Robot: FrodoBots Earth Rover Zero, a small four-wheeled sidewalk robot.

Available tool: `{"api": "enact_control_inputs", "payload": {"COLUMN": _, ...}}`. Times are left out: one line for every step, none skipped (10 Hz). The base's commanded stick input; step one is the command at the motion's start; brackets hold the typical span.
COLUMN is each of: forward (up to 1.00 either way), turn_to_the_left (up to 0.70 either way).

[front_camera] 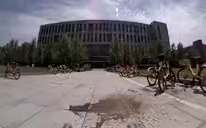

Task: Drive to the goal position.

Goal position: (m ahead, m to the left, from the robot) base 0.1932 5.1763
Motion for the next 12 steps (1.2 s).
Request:
{"api": "enact_control_inputs", "payload": {"forward": 0.45, "turn_to_the_left": 0.00}}
{"api": "enact_control_inputs", "payload": {"forward": 0.45, "turn_to_the_left": 0.00}}
{"api": "enact_control_inputs", "payload": {"forward": 0.45, "turn_to_the_left": 0.00}}
{"api": "enact_control_inputs", "payload": {"forward": 0.45, "turn_to_the_left": 0.01}}
{"api": "enact_control_inputs", "payload": {"forward": 0.45, "turn_to_the_left": 0.01}}
{"api": "enact_control_inputs", "payload": {"forward": 0.45, "turn_to_the_left": 0.02}}
{"api": "enact_control_inputs", "payload": {"forward": 0.45, "turn_to_the_left": 0.03}}
{"api": "enact_control_inputs", "payload": {"forward": 0.45, "turn_to_the_left": 0.03}}
{"api": "enact_control_inputs", "payload": {"forward": 0.45, "turn_to_the_left": 0.03}}
{"api": "enact_control_inputs", "payload": {"forward": 0.45, "turn_to_the_left": 0.03}}
{"api": "enact_control_inputs", "payload": {"forward": 0.45, "turn_to_the_left": 0.04}}
{"api": "enact_control_inputs", "payload": {"forward": 0.45, "turn_to_the_left": 0.06}}
